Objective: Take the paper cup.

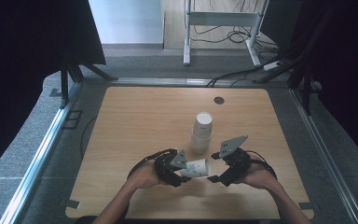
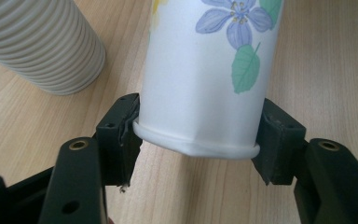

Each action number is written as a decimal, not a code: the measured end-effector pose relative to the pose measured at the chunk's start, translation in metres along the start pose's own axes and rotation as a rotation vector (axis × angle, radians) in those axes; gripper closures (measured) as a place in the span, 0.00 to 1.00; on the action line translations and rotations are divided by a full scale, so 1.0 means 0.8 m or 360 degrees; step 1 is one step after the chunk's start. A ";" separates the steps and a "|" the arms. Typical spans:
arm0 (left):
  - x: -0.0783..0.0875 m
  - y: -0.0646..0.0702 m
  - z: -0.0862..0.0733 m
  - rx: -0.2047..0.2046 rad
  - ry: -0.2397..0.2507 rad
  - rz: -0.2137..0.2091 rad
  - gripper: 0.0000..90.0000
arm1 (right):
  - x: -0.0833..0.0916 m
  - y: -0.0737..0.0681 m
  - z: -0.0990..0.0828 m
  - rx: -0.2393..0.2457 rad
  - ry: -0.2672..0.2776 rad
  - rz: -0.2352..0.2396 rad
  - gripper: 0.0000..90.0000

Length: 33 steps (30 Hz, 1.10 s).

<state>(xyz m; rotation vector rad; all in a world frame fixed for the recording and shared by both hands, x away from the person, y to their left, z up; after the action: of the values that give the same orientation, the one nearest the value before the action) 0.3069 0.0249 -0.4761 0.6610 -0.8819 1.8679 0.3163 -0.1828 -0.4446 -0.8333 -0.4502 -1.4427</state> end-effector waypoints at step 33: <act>-0.001 0.013 0.032 -0.0300 -0.0289 0.0083 0.43 | -0.054 0.000 0.023 0.0076 -0.0519 0.0007 0.30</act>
<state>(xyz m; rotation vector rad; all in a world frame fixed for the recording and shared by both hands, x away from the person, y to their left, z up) 0.2994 0.0008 -0.4649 0.7036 -1.1868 1.7630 0.3150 -0.1398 -0.4638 -1.0347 -0.7256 -1.2900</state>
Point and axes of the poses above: each handheld gripper's, and its own axes: x roughly backward along the jaws, z roughly out of its top, y roughly to its right, the point moved 3 cm from there along -x, roughly forward along the jaws, and after that the axes turned 13 degrees about z, right-handed, at the moved point
